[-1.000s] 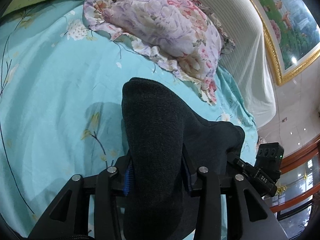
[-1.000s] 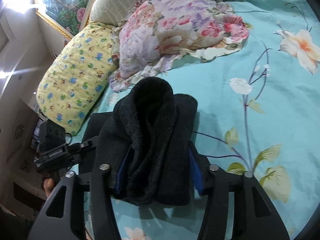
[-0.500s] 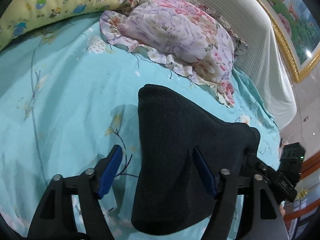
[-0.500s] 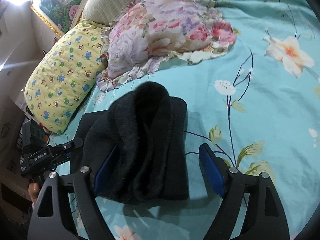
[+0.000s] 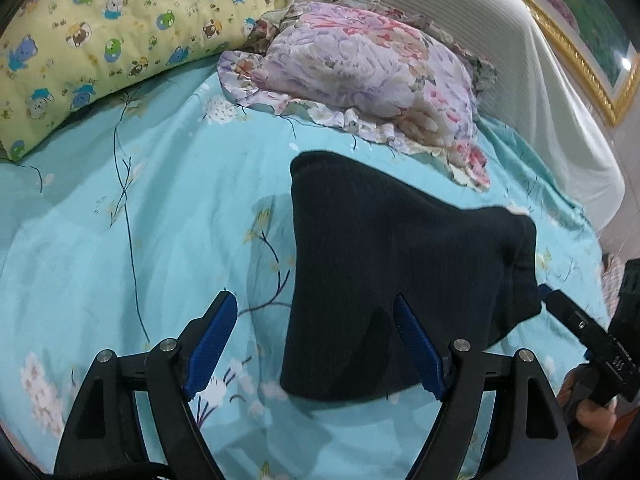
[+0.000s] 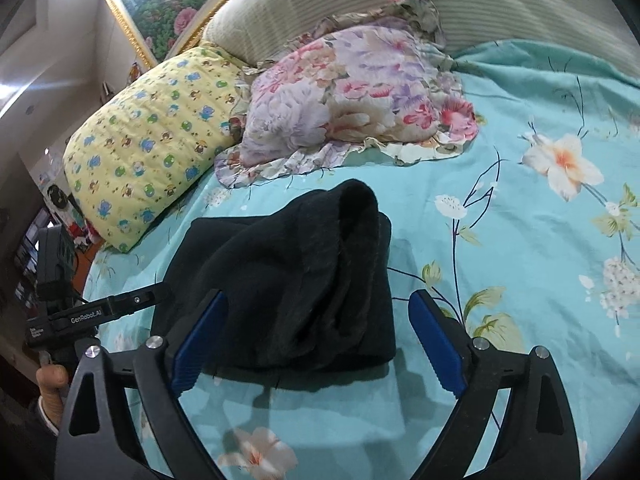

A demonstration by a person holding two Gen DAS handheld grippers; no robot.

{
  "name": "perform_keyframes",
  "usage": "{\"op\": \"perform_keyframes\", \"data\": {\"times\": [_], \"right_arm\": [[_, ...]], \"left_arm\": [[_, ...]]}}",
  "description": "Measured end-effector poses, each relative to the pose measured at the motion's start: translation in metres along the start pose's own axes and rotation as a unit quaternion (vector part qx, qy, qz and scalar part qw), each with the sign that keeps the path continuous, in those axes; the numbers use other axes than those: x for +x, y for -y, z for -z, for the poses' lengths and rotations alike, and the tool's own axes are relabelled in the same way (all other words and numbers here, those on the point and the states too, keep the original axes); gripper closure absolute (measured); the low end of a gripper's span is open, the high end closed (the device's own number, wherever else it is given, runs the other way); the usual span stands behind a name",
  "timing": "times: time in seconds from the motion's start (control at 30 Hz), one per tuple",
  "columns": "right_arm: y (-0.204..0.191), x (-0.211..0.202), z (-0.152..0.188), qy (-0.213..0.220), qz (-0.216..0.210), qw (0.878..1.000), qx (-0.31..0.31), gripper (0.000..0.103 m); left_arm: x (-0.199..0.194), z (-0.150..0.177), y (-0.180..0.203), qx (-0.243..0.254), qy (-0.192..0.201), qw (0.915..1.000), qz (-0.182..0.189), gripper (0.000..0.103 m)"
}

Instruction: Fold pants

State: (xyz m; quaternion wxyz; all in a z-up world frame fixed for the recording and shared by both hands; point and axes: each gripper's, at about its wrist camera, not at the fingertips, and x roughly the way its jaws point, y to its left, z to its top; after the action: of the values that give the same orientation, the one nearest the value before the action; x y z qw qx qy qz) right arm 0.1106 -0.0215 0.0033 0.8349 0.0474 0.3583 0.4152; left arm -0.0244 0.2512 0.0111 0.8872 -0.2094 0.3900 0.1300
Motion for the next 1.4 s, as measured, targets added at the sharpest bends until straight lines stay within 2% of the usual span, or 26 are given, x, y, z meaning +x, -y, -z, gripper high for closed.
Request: {"op": "perform_keyframes", "data": {"times": [0.23, 0.47, 0.6, 1.3, 1.4], "right_arm": [[-0.012, -0.012, 0.013, 0.017, 0.005, 1.000, -0.023, 0.011], [-0.026, -0.013, 0.025, 0.013, 0.016, 0.999, -0.048, 0.010], [-0.037, -0.013, 0.032, 0.013, 0.025, 0.997, -0.073, 0.009], [-0.059, -0.010, 0.053, 0.023, 0.038, 0.991, -0.124, 0.005], [-0.060, -0.007, 0.056, 0.022, 0.037, 0.991, -0.127, 0.005]], "left_arm": [[-0.010, 0.014, 0.011, 0.020, 0.013, 0.9992, -0.033, 0.021], [-0.017, 0.026, 0.017, 0.043, 0.029, 0.9948, -0.087, 0.019], [-0.020, 0.032, 0.015, 0.050, 0.033, 0.9933, -0.099, 0.019], [-0.021, 0.057, 0.027, 0.083, 0.044, 0.9879, -0.124, 0.013], [-0.019, 0.058, 0.030, 0.086, 0.042, 0.9888, -0.114, 0.013]]}}
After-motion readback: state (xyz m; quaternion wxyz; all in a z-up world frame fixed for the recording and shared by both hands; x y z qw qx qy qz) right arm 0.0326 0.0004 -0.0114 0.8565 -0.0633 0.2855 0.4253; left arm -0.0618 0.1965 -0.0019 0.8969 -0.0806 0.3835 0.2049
